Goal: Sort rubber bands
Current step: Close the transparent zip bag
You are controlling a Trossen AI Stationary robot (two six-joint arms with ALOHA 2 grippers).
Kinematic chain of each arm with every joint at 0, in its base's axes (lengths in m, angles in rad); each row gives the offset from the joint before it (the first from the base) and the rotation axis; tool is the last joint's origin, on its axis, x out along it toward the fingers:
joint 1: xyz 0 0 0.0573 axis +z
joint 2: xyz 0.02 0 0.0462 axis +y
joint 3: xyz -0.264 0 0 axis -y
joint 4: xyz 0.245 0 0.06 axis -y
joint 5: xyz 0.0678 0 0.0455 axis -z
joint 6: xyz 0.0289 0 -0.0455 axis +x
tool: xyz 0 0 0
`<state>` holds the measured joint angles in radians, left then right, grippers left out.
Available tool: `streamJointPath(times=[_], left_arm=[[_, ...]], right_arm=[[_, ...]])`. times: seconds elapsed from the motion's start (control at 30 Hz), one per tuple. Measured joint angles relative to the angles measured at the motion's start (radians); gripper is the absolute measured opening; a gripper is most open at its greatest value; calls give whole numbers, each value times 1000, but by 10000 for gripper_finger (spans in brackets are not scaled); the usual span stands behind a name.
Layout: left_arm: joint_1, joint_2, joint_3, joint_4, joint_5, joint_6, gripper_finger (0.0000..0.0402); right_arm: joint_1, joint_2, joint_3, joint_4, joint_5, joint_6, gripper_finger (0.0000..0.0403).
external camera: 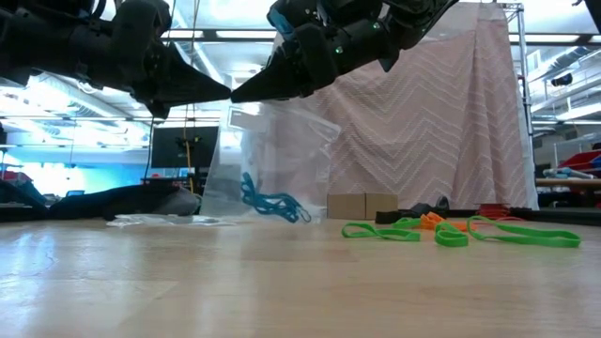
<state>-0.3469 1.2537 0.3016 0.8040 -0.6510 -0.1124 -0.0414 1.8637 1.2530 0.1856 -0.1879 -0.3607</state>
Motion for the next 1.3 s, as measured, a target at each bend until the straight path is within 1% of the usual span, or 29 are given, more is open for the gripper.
streamJointPath(times=[0.1,0.17,0.37,0.63,0.83,1.03,1.2,1.3], left_arm=[[0,0,-1,9,0,2,0],[0,0,-1,9,-1,2,0],[0,0,-1,0,2,3,0],[1,0,0,-25,-20,13,0],[-1,0,0,-26,-36,30,0],[0,0,0,-36,-46,32,0],[0,0,-1,-107,-114,62,17],[0,0,-11,-104,-110,85,38]], right_arm=[[0,0,0,-2,-1,-1,17],[0,-1,0,-3,-1,-12,10],[2,-1,0,-11,12,-18,5],[3,-1,3,-59,63,-17,2],[0,0,0,-122,131,-16,2],[0,0,0,-120,123,-10,1],[7,0,0,-85,120,-9,1],[13,0,0,-64,113,-10,1]])
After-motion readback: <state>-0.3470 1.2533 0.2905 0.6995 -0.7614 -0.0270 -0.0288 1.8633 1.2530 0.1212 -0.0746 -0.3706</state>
